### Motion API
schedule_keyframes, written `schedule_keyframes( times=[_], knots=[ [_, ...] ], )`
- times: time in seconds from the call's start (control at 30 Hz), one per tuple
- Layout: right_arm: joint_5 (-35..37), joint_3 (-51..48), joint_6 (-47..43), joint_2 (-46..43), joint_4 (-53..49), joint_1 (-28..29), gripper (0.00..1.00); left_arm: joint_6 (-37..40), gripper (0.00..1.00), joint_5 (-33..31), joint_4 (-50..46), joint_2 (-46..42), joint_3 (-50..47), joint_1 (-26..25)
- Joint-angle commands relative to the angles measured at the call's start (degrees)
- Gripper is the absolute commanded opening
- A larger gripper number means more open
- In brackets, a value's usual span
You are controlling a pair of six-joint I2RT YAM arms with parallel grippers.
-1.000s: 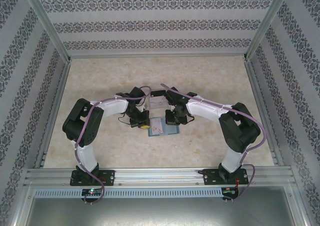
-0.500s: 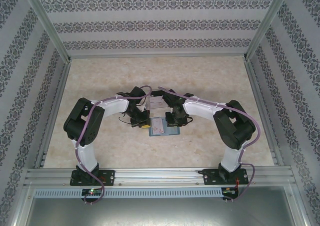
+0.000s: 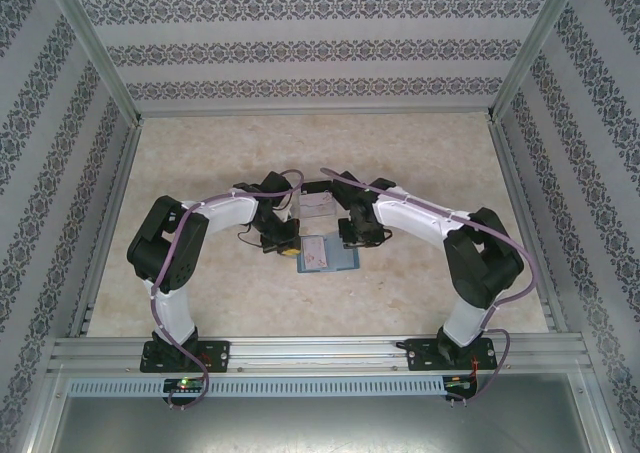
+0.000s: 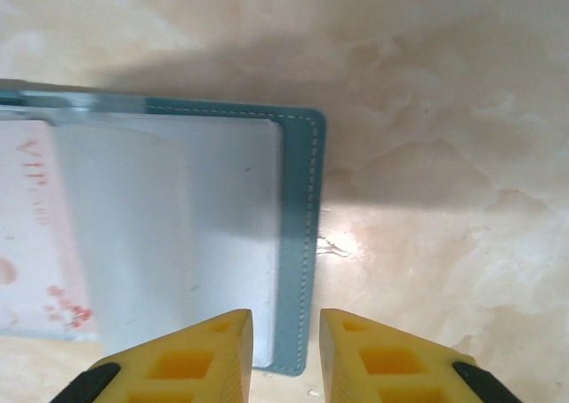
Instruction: Take the credit cards out of the card holder
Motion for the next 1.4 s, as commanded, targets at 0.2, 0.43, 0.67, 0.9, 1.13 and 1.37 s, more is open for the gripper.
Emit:
schedule_keyframes(
  times=[0.2, 0.43, 0.67, 0.9, 1.13, 1.37],
  knots=[
    [-7.6, 3.4, 1.9, -3.3, 2.1, 0.9, 0.24, -0.4, 0.0, 0.4, -1.4, -2.9, 1.6, -1.2],
    [-16.4, 2.1, 4.1, -1.7, 9.2, 1.4, 0.24, -0.5, 0.0, 1.4, -0.8, -1.8, 2.0, -1.8],
    [-22.4, 0.3, 6.3, 3.3, 16.2, 1.3, 0.23, -1.0, 0.0, 2.2, 0.4, -0.1, 1.0, -2.6],
    [-21.1, -1.6, 5.7, 5.8, 16.6, 0.0, 0.22, -0.5, 0.0, 1.7, 0.4, 0.7, 0.0, -2.7],
    [-20.5, -3.8, 4.6, 7.1, 17.1, -1.5, 0.21, -0.2, 0.0, 1.3, 0.0, 0.8, 0.0, -2.6],
    [-17.0, -5.1, 3.3, 7.7, 15.6, -2.3, 0.21, 0.3, 0.0, 0.5, -1.0, 0.7, 0.5, -2.6]
  ],
)
